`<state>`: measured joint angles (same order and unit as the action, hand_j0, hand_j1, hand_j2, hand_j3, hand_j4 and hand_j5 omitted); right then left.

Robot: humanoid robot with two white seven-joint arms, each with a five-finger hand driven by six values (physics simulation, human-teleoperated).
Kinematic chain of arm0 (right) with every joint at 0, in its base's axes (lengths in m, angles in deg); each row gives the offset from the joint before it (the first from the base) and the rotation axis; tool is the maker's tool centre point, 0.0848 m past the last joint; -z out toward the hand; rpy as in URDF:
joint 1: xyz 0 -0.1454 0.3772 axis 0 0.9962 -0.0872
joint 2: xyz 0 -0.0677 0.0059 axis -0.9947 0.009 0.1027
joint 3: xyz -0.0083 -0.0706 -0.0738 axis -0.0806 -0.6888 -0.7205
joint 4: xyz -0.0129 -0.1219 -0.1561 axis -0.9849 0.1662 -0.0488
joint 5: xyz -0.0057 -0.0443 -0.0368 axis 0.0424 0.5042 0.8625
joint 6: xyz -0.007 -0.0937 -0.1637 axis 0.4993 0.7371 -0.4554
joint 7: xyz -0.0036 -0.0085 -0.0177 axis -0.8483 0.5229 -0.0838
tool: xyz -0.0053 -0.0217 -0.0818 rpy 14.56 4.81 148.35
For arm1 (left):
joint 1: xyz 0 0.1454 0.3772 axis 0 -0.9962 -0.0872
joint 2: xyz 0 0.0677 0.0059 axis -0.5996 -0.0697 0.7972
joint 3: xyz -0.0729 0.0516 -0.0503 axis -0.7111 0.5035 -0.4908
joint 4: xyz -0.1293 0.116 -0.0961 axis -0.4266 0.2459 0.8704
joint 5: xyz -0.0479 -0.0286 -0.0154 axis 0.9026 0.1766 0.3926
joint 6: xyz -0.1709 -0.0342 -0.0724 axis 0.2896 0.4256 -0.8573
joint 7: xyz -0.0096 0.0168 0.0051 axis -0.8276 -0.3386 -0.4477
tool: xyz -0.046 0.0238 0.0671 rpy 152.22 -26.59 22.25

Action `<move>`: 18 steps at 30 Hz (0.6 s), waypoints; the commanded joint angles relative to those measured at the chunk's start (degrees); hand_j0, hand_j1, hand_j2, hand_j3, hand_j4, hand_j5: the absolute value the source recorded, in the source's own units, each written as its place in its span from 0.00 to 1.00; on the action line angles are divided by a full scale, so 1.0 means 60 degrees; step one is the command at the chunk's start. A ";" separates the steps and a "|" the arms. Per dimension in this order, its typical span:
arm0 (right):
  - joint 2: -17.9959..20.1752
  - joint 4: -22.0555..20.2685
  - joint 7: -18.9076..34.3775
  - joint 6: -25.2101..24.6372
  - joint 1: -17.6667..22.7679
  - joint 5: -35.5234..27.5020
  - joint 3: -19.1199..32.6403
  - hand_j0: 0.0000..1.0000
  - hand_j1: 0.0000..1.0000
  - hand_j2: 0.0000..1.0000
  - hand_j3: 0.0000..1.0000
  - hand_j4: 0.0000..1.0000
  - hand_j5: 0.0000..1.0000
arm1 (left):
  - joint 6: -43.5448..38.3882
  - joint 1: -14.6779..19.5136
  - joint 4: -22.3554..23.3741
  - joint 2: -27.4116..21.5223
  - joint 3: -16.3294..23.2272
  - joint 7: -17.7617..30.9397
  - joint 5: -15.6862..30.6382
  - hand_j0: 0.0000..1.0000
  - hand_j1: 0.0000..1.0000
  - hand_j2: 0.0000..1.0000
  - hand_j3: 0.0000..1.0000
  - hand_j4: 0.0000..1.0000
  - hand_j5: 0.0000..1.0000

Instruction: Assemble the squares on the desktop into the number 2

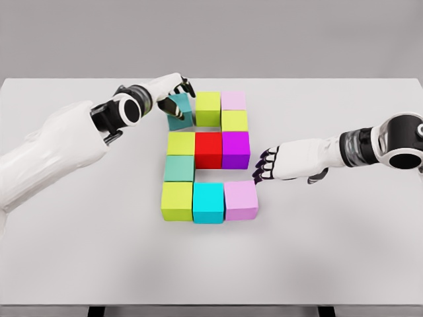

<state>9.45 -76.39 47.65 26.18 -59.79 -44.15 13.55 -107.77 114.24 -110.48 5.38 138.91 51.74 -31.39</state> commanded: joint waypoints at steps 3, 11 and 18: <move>-0.0019 0.0123 -0.0003 -0.0020 -0.0044 -0.0141 0.0060 1.00 1.00 1.00 1.00 1.00 1.00 | 0.0076 0.0015 0.0007 0.0036 -0.0019 -0.0011 -0.0087 0.55 0.55 0.55 0.55 0.55 0.55; 0.1694 -0.1384 -0.0003 -0.0020 -0.0030 -0.0771 0.0118 1.00 1.00 1.00 1.00 1.00 1.00 | 0.0178 0.0044 -0.0007 0.0065 -0.0034 -0.0011 -0.0116 0.63 0.63 0.63 0.63 0.63 0.63; 0.1739 -0.1781 -0.0003 -0.0020 0.0293 -0.0712 0.0031 1.00 1.00 1.00 1.00 1.00 1.00 | 0.0325 0.0044 0.0022 0.0036 -0.0048 -0.0011 -0.0117 0.76 0.76 0.76 0.76 0.76 0.76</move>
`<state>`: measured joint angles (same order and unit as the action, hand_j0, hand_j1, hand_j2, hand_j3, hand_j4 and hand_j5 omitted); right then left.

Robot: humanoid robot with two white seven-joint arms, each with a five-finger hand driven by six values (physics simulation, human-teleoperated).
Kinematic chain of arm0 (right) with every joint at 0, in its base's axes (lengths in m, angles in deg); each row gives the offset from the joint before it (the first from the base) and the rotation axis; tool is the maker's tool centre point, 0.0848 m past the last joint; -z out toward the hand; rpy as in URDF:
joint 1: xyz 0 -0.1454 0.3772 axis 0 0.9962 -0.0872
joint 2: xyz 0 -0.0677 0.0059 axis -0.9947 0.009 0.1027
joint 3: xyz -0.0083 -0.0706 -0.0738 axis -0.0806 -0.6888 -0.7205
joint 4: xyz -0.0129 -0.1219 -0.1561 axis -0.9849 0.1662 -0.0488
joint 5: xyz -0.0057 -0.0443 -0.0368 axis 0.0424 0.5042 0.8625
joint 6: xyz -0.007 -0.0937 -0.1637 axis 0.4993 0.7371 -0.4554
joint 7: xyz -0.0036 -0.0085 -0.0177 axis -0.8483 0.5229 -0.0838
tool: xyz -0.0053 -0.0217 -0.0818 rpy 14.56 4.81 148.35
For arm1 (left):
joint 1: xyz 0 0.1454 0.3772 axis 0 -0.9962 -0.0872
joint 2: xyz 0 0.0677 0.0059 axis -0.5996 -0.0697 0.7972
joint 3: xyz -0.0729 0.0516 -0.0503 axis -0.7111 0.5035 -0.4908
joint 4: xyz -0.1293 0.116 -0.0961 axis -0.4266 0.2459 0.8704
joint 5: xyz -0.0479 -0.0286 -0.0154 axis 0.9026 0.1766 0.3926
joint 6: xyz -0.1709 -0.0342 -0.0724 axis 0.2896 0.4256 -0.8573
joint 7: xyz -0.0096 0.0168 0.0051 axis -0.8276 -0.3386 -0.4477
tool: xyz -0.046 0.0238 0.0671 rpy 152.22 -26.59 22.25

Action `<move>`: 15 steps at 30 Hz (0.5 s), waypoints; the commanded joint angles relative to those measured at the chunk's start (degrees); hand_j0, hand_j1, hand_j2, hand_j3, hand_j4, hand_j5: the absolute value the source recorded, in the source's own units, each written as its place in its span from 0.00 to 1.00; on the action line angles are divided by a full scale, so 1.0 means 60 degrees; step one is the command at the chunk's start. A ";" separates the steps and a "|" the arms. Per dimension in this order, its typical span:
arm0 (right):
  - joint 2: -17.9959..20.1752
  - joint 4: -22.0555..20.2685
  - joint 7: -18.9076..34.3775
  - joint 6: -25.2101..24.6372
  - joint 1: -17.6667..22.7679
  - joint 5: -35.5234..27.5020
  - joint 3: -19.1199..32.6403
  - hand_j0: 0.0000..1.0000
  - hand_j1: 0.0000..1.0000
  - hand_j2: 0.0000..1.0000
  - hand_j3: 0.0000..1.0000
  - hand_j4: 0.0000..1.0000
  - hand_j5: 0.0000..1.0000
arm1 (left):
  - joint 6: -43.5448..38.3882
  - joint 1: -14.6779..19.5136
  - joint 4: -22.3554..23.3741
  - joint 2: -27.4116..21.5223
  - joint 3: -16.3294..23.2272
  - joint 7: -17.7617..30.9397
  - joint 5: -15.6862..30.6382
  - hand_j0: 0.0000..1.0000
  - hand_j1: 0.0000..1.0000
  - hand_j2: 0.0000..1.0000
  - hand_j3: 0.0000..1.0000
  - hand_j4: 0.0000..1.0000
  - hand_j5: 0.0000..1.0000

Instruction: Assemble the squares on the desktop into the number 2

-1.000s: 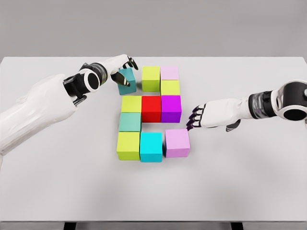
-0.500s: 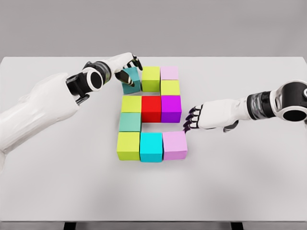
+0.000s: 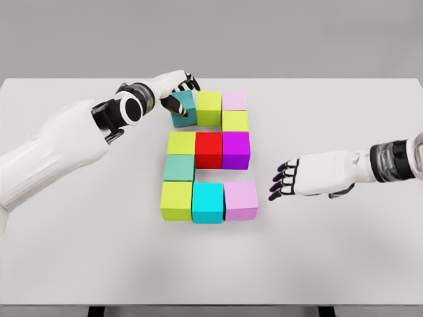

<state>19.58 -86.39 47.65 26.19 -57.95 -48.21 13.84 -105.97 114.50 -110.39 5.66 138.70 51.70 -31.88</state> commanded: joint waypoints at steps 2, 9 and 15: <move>0.0006 -0.0116 -0.0003 -0.0021 0.0059 -0.0036 -0.0018 1.00 1.00 1.00 1.00 1.00 1.00 | 0.0024 0.0000 0.0022 -0.0025 -0.0013 -0.0004 -0.0050 0.81 0.81 0.81 0.81 0.81 0.81; -0.0331 -0.0116 -0.0003 -0.0021 0.0059 -0.0050 -0.0121 1.00 1.00 1.00 1.00 1.00 1.00 | 0.0039 0.0029 -0.0021 -0.0025 -0.0027 -0.0004 -0.0050 0.91 0.91 0.91 0.91 0.91 0.91; -0.0331 -0.0130 -0.0003 -0.0021 0.0059 -0.0050 -0.0165 1.00 1.00 1.00 1.00 1.00 1.00 | 0.0010 0.0498 0.0036 -0.1678 -0.0086 -0.0018 -0.0035 1.00 1.00 1.00 1.00 1.00 1.00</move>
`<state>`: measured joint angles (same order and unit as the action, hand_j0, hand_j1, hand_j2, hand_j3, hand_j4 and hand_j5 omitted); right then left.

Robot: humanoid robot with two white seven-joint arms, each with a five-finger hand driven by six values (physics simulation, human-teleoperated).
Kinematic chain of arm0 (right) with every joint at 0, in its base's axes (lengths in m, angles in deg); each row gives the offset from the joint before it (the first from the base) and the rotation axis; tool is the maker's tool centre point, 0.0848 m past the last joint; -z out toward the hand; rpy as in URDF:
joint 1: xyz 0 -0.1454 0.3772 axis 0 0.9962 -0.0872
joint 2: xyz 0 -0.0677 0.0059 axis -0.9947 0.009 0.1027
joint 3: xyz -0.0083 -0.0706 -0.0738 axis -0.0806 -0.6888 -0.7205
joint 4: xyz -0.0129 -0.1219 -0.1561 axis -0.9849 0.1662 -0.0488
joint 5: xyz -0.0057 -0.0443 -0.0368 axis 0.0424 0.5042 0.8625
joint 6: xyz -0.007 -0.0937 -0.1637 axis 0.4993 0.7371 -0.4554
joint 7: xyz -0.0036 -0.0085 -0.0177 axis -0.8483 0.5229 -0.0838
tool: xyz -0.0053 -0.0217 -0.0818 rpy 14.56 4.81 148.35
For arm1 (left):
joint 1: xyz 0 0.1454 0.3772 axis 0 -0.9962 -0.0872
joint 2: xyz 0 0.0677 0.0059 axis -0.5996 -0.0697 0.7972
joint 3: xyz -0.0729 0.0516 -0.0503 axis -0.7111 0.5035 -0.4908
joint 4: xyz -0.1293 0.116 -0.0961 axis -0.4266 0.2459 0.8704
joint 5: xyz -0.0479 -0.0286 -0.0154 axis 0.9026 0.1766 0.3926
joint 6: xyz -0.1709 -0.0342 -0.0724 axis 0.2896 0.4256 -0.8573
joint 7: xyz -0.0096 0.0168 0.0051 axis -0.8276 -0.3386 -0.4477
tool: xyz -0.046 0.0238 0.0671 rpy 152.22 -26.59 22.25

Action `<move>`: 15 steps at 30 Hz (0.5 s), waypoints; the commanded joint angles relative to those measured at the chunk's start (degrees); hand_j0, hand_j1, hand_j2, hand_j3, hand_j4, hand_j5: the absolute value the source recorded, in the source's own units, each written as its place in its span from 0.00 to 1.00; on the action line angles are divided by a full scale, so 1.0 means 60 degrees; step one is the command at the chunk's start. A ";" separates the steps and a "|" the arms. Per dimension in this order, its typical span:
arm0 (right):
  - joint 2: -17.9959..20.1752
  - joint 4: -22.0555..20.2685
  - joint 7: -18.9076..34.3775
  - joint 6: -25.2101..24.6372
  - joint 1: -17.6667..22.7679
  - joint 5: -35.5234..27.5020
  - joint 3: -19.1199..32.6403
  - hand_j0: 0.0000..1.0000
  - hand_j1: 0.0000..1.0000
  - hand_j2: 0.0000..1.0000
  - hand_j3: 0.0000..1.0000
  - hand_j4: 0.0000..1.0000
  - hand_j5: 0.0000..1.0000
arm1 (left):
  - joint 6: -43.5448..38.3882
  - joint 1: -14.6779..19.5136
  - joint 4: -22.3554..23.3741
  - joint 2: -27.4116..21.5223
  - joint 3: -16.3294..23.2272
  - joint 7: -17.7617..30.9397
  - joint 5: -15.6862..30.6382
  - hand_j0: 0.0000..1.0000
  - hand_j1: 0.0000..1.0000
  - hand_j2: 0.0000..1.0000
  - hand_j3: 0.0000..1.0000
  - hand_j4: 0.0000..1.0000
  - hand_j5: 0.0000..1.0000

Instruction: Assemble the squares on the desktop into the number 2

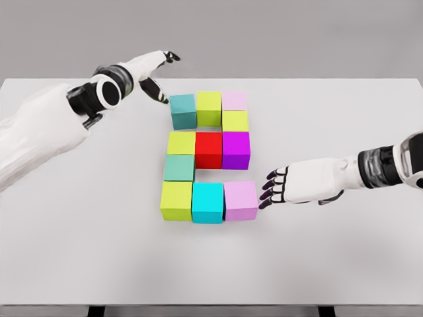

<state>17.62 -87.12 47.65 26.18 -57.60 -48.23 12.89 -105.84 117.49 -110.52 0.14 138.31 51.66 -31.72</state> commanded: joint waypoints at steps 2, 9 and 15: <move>-0.0018 -0.0008 -0.0003 -0.0021 0.0000 -0.0046 -0.0021 1.00 1.00 1.00 1.00 1.00 1.00 | 0.0003 0.0000 0.0161 -0.0907 0.0067 0.0003 -0.0091 1.00 1.00 1.00 1.00 1.00 1.00; -0.0165 -0.0008 -0.0003 -0.0021 -0.0015 -0.0046 -0.0138 1.00 1.00 1.00 1.00 1.00 1.00 | -0.0069 0.0205 0.0014 -0.0526 0.0492 0.3503 -0.2141 1.00 1.00 1.00 1.00 1.00 1.00; -0.0077 -0.0008 -0.0003 -0.0021 -0.0044 -0.0032 -0.0124 1.00 1.00 1.00 1.00 1.00 1.00 | 0.0619 0.0410 -0.0030 -0.0511 0.0477 0.4841 -0.3739 1.00 1.00 1.00 1.00 1.00 1.00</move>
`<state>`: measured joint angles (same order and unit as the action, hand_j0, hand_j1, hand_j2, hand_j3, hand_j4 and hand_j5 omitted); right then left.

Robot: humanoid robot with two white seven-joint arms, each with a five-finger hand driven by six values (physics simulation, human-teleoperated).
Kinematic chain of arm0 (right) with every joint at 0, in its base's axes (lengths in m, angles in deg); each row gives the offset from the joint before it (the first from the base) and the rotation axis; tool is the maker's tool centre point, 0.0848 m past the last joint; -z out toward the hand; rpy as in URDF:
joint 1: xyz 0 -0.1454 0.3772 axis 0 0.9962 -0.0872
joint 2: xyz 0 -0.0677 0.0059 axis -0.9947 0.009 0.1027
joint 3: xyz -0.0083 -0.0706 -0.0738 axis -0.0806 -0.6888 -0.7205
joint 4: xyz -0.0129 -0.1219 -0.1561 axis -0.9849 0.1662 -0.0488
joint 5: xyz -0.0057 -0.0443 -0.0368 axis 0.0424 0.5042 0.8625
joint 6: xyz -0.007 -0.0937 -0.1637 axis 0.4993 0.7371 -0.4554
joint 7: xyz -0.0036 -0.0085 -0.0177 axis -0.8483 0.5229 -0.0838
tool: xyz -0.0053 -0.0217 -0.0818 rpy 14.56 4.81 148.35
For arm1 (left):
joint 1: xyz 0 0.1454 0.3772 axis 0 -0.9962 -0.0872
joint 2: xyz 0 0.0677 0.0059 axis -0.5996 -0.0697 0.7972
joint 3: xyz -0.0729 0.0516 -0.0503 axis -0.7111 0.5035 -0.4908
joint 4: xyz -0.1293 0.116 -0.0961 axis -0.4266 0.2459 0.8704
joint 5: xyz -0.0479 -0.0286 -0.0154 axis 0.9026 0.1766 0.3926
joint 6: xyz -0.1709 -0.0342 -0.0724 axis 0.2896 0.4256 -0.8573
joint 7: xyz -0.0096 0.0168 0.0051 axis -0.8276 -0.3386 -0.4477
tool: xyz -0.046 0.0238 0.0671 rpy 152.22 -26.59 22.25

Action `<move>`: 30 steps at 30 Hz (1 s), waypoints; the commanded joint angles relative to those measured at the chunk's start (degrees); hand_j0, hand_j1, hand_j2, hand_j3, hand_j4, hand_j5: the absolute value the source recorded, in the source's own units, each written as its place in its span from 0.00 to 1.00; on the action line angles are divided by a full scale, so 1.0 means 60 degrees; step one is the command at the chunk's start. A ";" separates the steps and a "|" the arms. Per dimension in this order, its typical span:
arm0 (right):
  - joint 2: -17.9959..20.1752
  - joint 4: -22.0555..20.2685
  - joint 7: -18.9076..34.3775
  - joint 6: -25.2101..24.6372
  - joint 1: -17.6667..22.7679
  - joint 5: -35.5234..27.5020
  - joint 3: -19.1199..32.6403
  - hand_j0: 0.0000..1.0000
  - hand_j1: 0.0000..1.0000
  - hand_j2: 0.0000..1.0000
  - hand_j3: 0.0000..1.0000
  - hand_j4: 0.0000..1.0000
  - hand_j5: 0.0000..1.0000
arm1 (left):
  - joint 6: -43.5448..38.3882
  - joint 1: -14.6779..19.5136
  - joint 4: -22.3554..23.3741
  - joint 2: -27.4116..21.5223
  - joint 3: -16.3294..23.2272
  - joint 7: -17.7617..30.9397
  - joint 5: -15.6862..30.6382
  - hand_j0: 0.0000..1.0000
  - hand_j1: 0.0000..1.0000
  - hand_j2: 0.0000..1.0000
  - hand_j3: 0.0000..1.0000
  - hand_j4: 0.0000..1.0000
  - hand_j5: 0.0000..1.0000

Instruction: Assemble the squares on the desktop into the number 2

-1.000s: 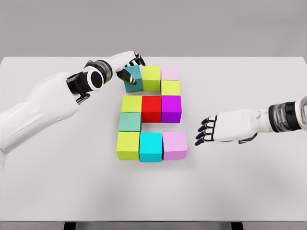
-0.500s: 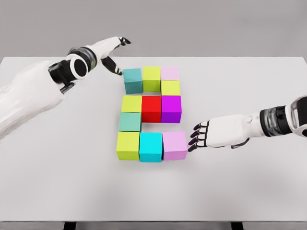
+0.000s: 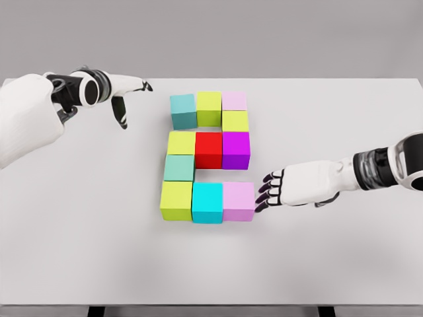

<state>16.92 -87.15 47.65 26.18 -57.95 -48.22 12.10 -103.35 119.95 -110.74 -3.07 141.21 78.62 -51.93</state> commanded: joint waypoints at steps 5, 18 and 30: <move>0.0113 0.1487 -0.0003 -0.0020 -0.0059 -0.0194 0.1149 1.00 1.00 1.00 1.00 1.00 1.00 | 0.0276 -0.0044 0.0036 0.0272 0.0009 0.0347 -0.0326 1.00 1.00 1.00 1.00 1.00 1.00; 0.0069 0.3527 -0.0003 -0.0020 -0.0015 -0.2158 0.1943 1.00 1.00 1.00 1.00 1.00 1.00 | 0.0276 -0.0103 0.0080 0.0639 0.0023 0.0347 -0.0311 1.00 1.00 1.00 1.00 1.00 1.00; 0.0040 0.3527 -0.0003 -0.0020 -0.0015 -0.2158 0.1957 1.00 1.00 1.00 1.00 1.00 1.00 | 0.0276 -0.0117 0.0300 0.0815 0.0023 0.0347 -0.0297 1.00 1.00 1.00 1.00 1.00 1.00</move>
<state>17.17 -65.98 47.66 26.21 -58.04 -60.85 23.79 -101.80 119.25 -109.61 1.47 141.37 80.72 -53.52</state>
